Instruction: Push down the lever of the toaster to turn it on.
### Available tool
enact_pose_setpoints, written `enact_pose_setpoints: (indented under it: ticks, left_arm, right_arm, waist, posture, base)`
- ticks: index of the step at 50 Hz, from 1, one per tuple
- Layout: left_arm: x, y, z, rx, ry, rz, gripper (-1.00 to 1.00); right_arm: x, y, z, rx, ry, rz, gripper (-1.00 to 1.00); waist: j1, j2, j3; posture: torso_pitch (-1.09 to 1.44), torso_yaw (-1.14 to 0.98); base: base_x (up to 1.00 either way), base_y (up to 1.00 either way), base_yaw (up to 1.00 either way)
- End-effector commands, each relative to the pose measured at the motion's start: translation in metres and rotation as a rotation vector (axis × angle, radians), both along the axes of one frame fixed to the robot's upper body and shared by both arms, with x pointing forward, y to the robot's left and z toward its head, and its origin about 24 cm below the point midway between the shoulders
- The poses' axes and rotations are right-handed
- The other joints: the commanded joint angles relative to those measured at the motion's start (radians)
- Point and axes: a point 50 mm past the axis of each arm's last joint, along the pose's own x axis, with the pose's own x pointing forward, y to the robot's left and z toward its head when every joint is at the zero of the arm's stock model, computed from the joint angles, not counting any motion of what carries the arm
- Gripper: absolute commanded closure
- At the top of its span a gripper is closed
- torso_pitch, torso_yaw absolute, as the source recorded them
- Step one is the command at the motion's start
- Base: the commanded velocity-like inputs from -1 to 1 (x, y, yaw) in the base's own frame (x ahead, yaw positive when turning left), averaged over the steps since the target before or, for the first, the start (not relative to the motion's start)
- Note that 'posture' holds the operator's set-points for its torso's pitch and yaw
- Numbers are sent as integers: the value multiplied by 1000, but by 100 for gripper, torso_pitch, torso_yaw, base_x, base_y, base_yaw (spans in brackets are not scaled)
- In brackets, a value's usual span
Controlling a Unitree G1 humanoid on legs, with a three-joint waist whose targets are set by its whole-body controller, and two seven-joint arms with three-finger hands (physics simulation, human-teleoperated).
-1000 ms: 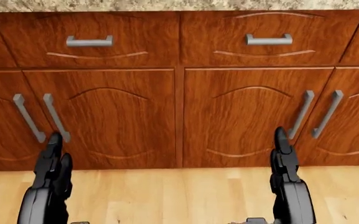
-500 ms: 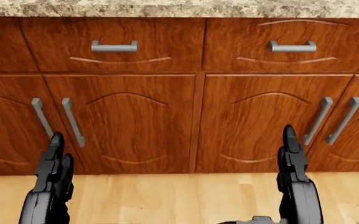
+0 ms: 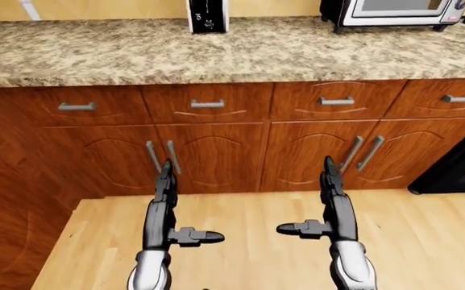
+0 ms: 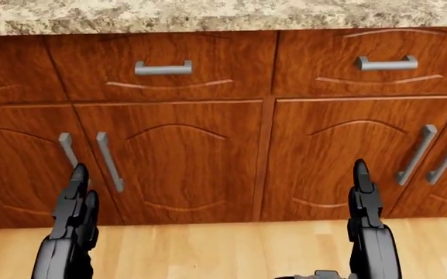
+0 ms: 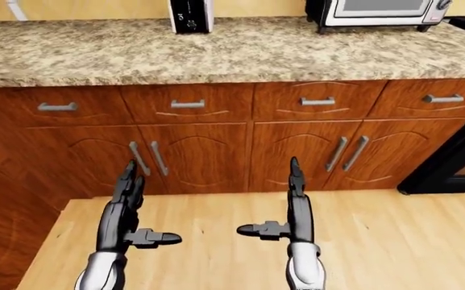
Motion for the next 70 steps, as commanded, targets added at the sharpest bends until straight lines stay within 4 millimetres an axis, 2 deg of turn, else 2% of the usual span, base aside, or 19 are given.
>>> enact_pose_setpoints:
  ticks: [1,5,6,10,13,22,24,25,32,36,37,40,47,50,52,53,56,63,70]
  left_arm:
    - [2,5,15,7,-81,16,-100]
    - [3,5,14,9,-82,17,-100]
    - [2,4,14,11,-83,15,-100]
    - [-2,4,16,22,-93,11,-100]
    - [-3,3,16,23,-93,10,-100]
    - [-2,2,15,28,-92,7,-100]
    - [-2,2,14,29,-92,6,-100]
    - [-2,2,15,29,-93,7,-100]
    - [-3,2,16,29,-96,8,-100]
    - [-3,2,16,30,-97,8,-100]
    - [-3,2,16,30,-97,9,-100]
    - [-3,2,16,31,-96,8,-100]
    - [0,5,15,25,-88,13,-100]
    - [13,9,15,-27,-51,15,-100]
    - [37,11,18,-4,-20,9,-100]
    - [51,13,24,-1,-10,17,-100]
    - [73,17,55,-76,26,14,-100]
    - [120,19,141,-67,29,14,-100]
    - [152,35,183,-35,40,66,-100]
  right_arm:
    - [1,6,17,8,-96,29,-100]
    - [1,5,17,12,-98,30,-100]
    - [1,5,17,12,-100,28,-100]
    - [1,2,15,11,-91,25,-100]
    - [0,4,16,9,-94,28,-100]
    - [3,5,14,-10,-80,21,-100]
    - [3,6,14,-17,-75,20,-100]
    - [2,5,14,-17,-77,20,-100]
    - [-1,4,16,-7,-90,21,-100]
    - [-1,4,16,0,-92,26,-100]
    - [-1,4,16,1,-92,26,-100]
    - [-2,3,16,3,-94,25,-100]
    - [-1,4,17,12,-95,31,-100]
    - [-5,4,32,28,-131,28,-100]
    - [14,1,37,39,-107,18,-100]
    - [19,-3,47,52,-108,26,-100]
    - [34,-12,87,60,-139,36,-100]
    - [67,-26,175,-17,-130,81,-100]
    - [85,-42,214,-97,-68,36,-100]
  waist:
    - [-1,-6,-1]
    - [-8,154,-12]
    - [2,92,8]
    - [18,59,-2]
    - [29,3,-6]
    - [18,50,-46]
    - [11,-7,-12]
    - [4,-16,-15]
    - [-3,2,7]
    - [11,192,-13]
    - [17,130,19]
    - [17,115,-3]
    - [29,66,-1]
    - [35,28,-7]
    - [45,-5,-9]
    - [41,29,-8]
    - [40,37,-33]
    - [27,47,-45]
    - [23,47,-41]
  posture:
    - [0,0]
    - [0,0]
    - [0,0]
    - [0,0]
    - [0,0]
    - [0,0]
    - [0,0]
    - [0,0]
    - [0,0]
    - [0,0]
    - [0,0]
    - [0,0]
    - [0,0]
    - [0,0]
    - [0,0]
    - [0,0]
    - [0,0]
    - [0,0]
    - [0,0]
  base:
    - [0,0,0]
    - [0,0,0]
    - [0,0,0]
    - [0,0,0]
    - [0,0,0]
    - [0,4,0]
    - [0,100,0]
    - [0,100,0]
    - [0,91,0]
    - [0,6,0]
    - [0,0,0]
    - [0,0,0]
    - [0,0,0]
    - [0,0,0]
    - [0,0,0]
    - [0,0,0]
    - [0,0,0]
    - [0,0,0]
    - [0,0,0]
